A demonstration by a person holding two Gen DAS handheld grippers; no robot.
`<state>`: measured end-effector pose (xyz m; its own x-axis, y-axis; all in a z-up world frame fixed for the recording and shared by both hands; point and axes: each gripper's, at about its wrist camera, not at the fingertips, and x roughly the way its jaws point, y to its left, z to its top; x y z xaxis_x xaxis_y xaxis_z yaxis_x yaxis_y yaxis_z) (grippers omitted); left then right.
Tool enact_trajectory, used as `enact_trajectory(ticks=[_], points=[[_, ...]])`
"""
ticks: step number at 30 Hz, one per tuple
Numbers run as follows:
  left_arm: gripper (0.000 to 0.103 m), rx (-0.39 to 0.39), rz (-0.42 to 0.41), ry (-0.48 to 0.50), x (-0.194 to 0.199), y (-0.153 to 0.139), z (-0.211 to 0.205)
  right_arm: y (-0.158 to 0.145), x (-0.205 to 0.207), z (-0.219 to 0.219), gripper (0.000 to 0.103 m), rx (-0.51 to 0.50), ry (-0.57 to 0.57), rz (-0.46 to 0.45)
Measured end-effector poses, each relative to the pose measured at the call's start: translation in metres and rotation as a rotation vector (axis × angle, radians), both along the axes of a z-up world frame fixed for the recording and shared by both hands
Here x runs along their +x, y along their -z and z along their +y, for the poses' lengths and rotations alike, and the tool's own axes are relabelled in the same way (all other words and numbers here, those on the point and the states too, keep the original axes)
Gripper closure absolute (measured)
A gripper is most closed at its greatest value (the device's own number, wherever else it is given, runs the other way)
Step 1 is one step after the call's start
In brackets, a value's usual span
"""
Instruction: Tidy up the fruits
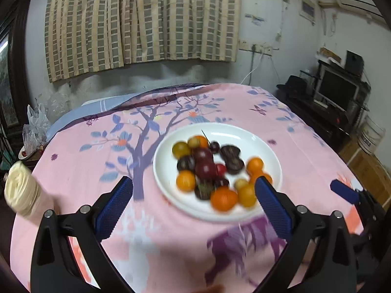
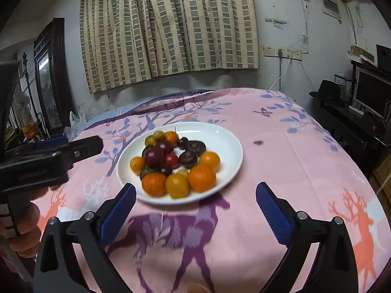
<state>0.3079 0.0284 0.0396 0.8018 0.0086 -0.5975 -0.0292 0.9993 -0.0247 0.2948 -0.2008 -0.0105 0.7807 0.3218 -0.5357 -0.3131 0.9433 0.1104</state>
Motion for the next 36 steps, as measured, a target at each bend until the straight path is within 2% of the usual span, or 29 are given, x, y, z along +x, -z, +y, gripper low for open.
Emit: enact_trajectory(ticks=[3, 7, 11, 21, 36], points=[[0.005, 0.029, 0.005, 0.0, -0.026, 0.016, -0.003, 0.012, -0.02, -0.003, 0.004, -0.017, -0.009, 0.013], [0.005, 0.08, 0.069, -0.012, -0.047, 0.044, -0.004, 0.027, -0.033, -0.005, 0.004, -0.057, -0.012, 0.059], [0.005, 0.083, 0.1, -0.011, -0.058, 0.058, -0.003, 0.038, -0.036, -0.004, 0.004, -0.097, 0.0, 0.092], [0.005, 0.054, 0.099, -0.001, -0.068, 0.059, 0.0, 0.043, -0.032, -0.002, 0.004, -0.112, -0.006, 0.119], [0.005, 0.065, 0.107, 0.002, -0.066, 0.06, -0.001, 0.043, -0.031, 0.0, 0.004, -0.121, -0.01, 0.121]])
